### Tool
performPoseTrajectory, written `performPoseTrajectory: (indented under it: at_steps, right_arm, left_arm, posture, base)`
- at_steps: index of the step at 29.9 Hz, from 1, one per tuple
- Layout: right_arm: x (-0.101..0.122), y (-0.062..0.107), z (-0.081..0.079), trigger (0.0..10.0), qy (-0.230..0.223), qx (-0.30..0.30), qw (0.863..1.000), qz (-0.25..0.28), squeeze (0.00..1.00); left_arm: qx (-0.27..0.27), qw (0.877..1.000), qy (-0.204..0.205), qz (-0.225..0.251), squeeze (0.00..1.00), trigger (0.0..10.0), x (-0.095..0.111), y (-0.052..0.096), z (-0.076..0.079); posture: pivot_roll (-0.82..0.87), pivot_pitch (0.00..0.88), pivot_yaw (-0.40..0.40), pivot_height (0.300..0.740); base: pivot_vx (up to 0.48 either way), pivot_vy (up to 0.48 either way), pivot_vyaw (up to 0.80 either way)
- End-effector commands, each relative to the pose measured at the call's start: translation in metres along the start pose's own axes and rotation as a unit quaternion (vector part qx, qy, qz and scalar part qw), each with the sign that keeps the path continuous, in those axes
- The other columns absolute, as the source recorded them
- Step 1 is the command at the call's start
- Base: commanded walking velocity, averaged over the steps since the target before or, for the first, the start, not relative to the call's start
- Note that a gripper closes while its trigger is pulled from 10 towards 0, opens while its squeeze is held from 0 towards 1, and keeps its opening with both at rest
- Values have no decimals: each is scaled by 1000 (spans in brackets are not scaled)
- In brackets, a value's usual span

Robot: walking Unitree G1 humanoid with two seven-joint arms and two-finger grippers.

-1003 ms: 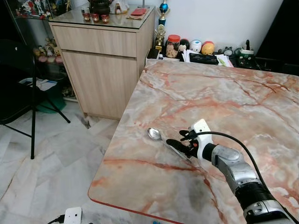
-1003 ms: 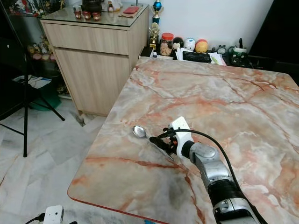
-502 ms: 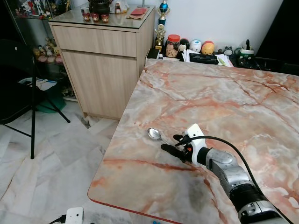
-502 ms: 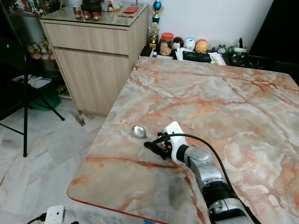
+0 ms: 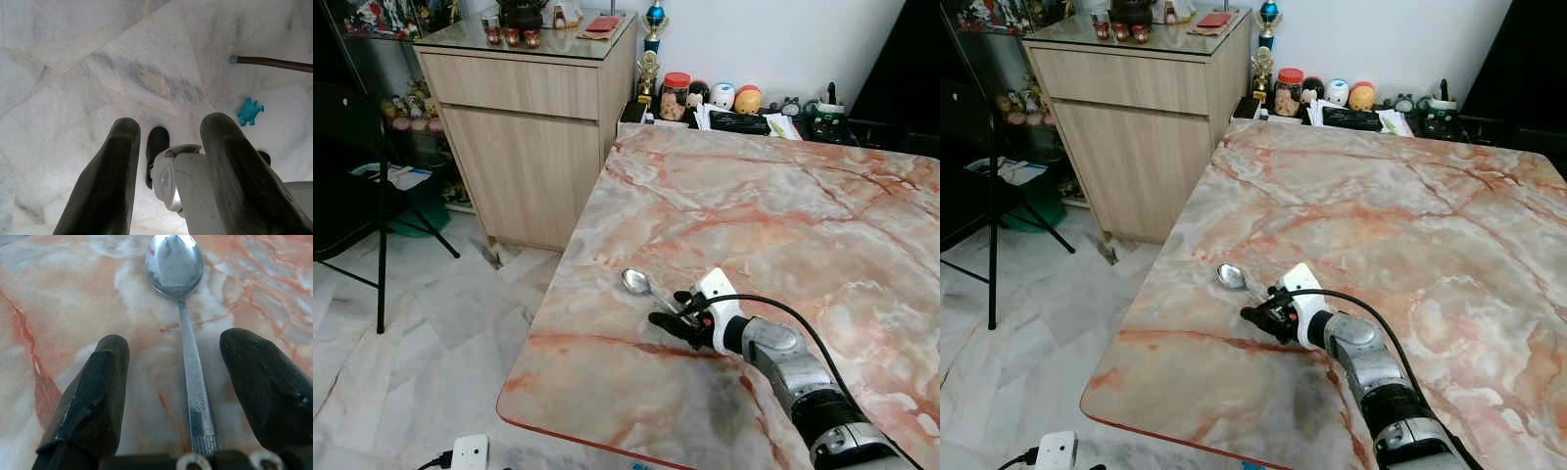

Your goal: Setting the table

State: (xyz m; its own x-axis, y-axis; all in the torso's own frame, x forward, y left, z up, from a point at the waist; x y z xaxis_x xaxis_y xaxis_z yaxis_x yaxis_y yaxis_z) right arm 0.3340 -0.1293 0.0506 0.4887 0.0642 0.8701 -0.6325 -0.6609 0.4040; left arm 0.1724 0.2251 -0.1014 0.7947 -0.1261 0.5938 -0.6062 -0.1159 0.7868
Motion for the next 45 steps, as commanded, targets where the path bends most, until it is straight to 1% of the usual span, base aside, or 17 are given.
performPoseTrajectory:
  at_steps: [1, 4, 5, 6, 7, 8, 9, 10, 11, 27, 37, 45]
  right_arm:
    - [-2, -1, 0, 10000, 6, -1, 1000, -7, 0]
    - [-4, -1, -1, 10000, 4, 1, 1000, -8, 0]
    - [-5, -1, -1, 6431, 3, 2, 1000, -10, 0]
    - [-6, -1, -1, 3569, 4, 2, 1000, -11, 0]
    - [-7, -2, -1, 2471, 4, 1, 1000, -13, 0]
    - [-7, -2, -1, 824, 4, 0, 1000, -15, 0]
    - [-8, -1, -1, 510, 4, -2, 1000, -17, 0]
    - [-8, -1, -1, 510, 4, -2, 1000, -17, 0]
    - [-9, -1, 0, 0, 5, -3, 1000, -18, 0]
    - [-13, -2, 2, 0, 5, -13, 1000, -27, 0]
    - [-11, -2, 2, 0, 6, -12, 1000, -20, 0]
    - [-12, -2, 2, 0, 8, -16, 1000, -21, 0]
  left_arm:
    - [-2, 1000, 0, -10, 0, 10000, -3, 0, 1]
    - [-2, 1000, 0, -10, 0, 10000, -3, 0, 1]
    - [-3, 1000, 0, -10, 0, 10000, -3, 0, 2]
    - [-3, 1000, 0, -10, 0, 10000, -3, 0, 2]
    - [-3, 1000, -1, -10, 0, 10000, -3, 0, 2]
    - [-3, 1000, 0, -10, 0, 10000, -3, 0, 3]
    - [-3, 1000, 0, -10, 0, 10000, -3, 0, 3]
    - [-3, 1000, 0, -10, 0, 10000, -3, 0, 3]
    - [-3, 1000, 0, -11, 0, 10000, -3, 0, 4]
    - [-5, 1000, 2, -12, 0, 10000, -3, 0, 5]
    - [-4, 1000, 0, -13, 0, 10000, -4, 0, 4]
    - [-1, 1000, 0, -16, 0, 10000, -5, 1, 0]
  posture:
    - [95, 8, -30, 740]
    - [95, 8, -30, 740]
    - [95, 8, -30, 740]
    - [95, 8, -30, 740]
    - [95, 8, -30, 740]
    - [95, 9, -30, 740]
    - [96, 9, -31, 740]
    - [96, 9, -31, 740]
    - [96, 9, -31, 740]
    - [98, 10, -32, 740]
    - [98, 11, -31, 740]
    - [98, 12, -31, 740]
  base:
    - [0, 0, 0]
    - [0, 0, 0]
    - [0, 0, 0]
    - [0, 0, 0]
    - [0, 0, 0]
    - [0, 0, 0]
    - [0, 0, 0]
    - [0, 0, 0]
    - [0, 0, 0]
    - [0, 0, 0]
    - [0, 0, 0]
    - [0, 0, 0]
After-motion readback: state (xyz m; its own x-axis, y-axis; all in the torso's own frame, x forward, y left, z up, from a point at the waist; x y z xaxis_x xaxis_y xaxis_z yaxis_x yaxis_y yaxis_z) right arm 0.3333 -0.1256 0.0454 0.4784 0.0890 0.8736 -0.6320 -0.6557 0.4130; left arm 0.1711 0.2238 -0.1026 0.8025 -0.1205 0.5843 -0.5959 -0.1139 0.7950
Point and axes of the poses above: a point about 5 cm out from each wrist's last joint towards the gripper, its own y axis pointing back from the gripper into the wrist, its own x axis along the axis of the wrist's last joint, z = x × y, the point moved 2 cm from there along -y, pointing out of the wrist towards the gripper, and after that the axes turned 15 degrees about -y, right-handed, at the moved point
